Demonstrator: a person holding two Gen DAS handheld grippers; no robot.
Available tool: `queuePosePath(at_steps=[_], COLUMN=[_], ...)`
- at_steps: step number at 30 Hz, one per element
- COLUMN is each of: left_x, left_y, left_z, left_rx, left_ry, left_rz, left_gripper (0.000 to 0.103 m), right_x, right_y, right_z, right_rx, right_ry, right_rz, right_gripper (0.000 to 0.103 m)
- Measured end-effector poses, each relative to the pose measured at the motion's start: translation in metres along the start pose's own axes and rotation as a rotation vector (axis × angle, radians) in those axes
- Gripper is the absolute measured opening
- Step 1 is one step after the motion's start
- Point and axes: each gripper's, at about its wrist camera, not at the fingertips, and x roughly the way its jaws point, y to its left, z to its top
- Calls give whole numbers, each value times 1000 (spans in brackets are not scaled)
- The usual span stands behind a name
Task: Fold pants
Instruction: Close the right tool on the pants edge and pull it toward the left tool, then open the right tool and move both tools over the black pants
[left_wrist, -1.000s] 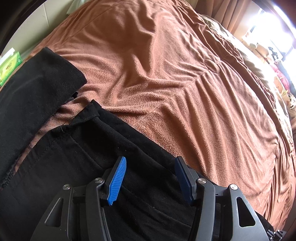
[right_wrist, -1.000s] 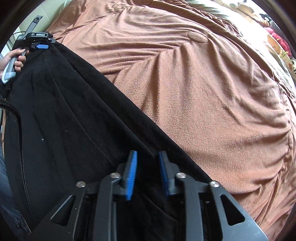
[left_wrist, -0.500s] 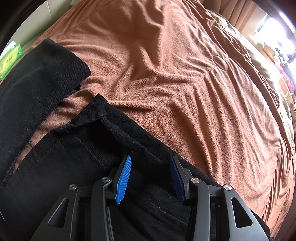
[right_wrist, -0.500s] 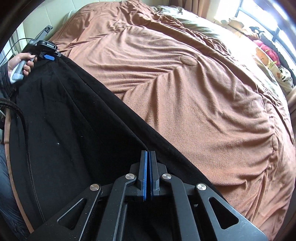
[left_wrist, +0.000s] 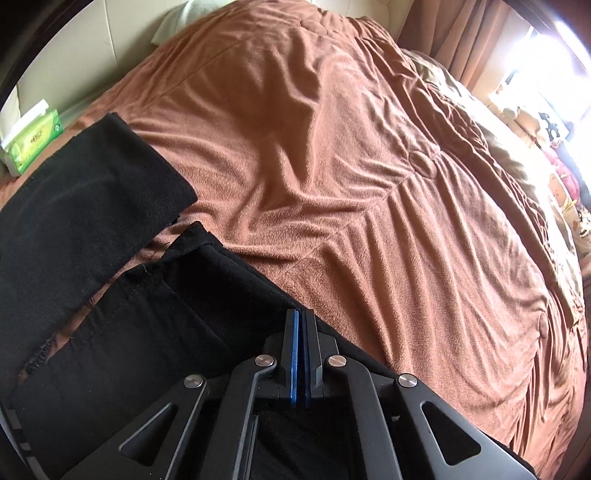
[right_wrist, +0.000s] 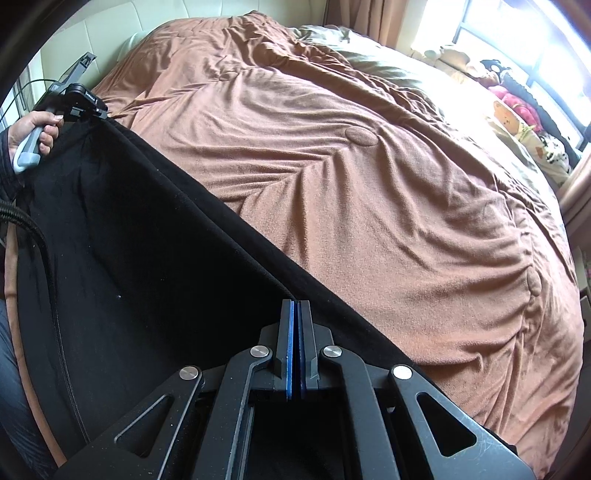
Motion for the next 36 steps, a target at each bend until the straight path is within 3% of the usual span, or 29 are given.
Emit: queuePosePath(at_steps=[8,14,17,18,20,22,28,30,32,36], left_x=[16,48,58,56,49,36,-12,-24,-37,-63], left_y=[-15,-16,-20,-22,-24,-23,-27,-26,-23,-12], left_z=[10,5,1,0,0,0,-5,-8,-13,-25], left_rx=[5,2,56,77,92,90,163,183,197,216], left_ry=[-6,41,58,52,54,40,-30,-27,-30,-59], left_rz=[8,40,68,72,60,48,34,21,5,-8], left_gripper=[2,3,7,10,27,59,63,63,63,78], right_x=[18,57,85,89,90,86,47,33,16,-18], right_y=[-2,-6,-8,-8,-6,-5,-15,-16,-16,-18], right_z=[14,24,22,23,26,29,24,19,12,-10], right_rx=[45,68,99,106,106,119,225,252,280,355], right_ry=[21,67,129,131,121,125,101,91,67,37], right_rz=[-50,-70,-61,-70,-94,-108,-73,-54,-54,-41], right_gripper=[0,0,0,0,4,8,10,21,53,57])
